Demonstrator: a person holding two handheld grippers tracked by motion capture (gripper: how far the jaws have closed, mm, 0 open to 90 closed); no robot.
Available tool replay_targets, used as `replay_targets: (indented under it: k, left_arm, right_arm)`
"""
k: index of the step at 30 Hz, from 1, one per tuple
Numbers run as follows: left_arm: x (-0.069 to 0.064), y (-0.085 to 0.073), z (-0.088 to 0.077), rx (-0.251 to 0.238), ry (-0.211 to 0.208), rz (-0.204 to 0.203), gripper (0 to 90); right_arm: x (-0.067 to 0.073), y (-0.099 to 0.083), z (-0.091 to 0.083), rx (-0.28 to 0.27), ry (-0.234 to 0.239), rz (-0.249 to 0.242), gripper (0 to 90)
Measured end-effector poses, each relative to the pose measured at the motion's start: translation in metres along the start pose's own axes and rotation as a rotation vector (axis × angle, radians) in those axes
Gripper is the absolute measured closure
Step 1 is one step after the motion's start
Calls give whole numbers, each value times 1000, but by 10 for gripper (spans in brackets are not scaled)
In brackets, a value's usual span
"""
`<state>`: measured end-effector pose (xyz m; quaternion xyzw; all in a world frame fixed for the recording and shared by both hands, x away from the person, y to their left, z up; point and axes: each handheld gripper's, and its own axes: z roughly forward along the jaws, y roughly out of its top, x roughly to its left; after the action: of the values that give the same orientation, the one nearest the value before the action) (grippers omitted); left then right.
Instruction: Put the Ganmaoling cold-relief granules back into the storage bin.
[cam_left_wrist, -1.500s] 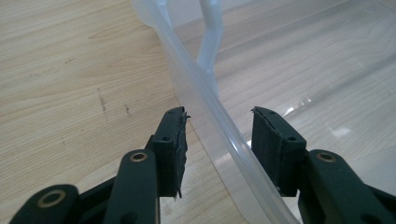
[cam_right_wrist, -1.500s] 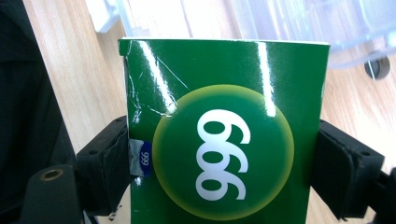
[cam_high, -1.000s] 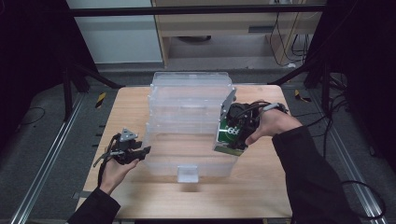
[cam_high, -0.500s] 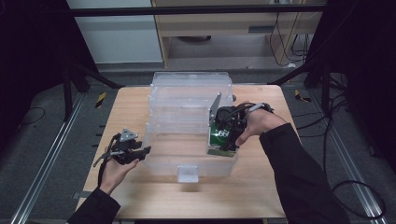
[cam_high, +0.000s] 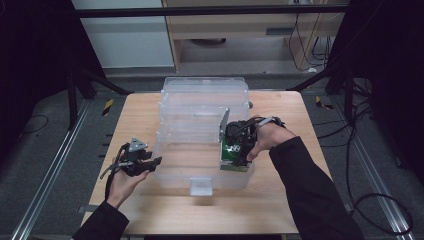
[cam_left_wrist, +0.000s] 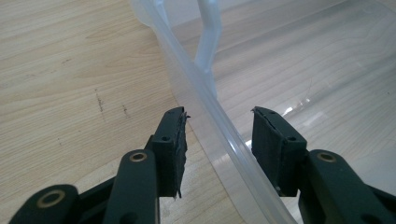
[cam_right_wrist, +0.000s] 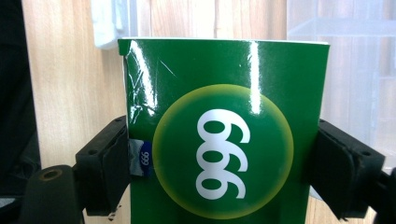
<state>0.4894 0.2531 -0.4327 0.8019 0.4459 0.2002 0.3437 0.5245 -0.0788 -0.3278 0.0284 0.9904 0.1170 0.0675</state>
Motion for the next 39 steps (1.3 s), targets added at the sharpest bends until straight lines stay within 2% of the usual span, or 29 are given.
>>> replay_targets:
  k: [3, 8, 11, 23, 26, 39]
  left_arm:
    - [0, 0, 0, 0, -1, 0, 542]
    - [0, 0, 0, 1, 0, 1, 542]
    - [0, 0, 1, 1, 0, 2, 542]
    - [0, 0, 1, 4, 0, 6, 543]
    - [0, 0, 1, 4, 0, 6, 543]
    - [0, 0, 1, 4, -2, 4, 542]
  right_arm:
    - [0, -1, 4, 4, 3, 8, 171]
    - [-1, -5, 11, 31, 4, -4, 171]
    - [0, -6, 14, 25, 2, 3, 171]
    - [0, -8, 23, 43, 4, -41, 171]
    - [1, -7, 26, 55, 9, -39, 171]
    - [1, -11, 37, 33, 28, -35, 165]
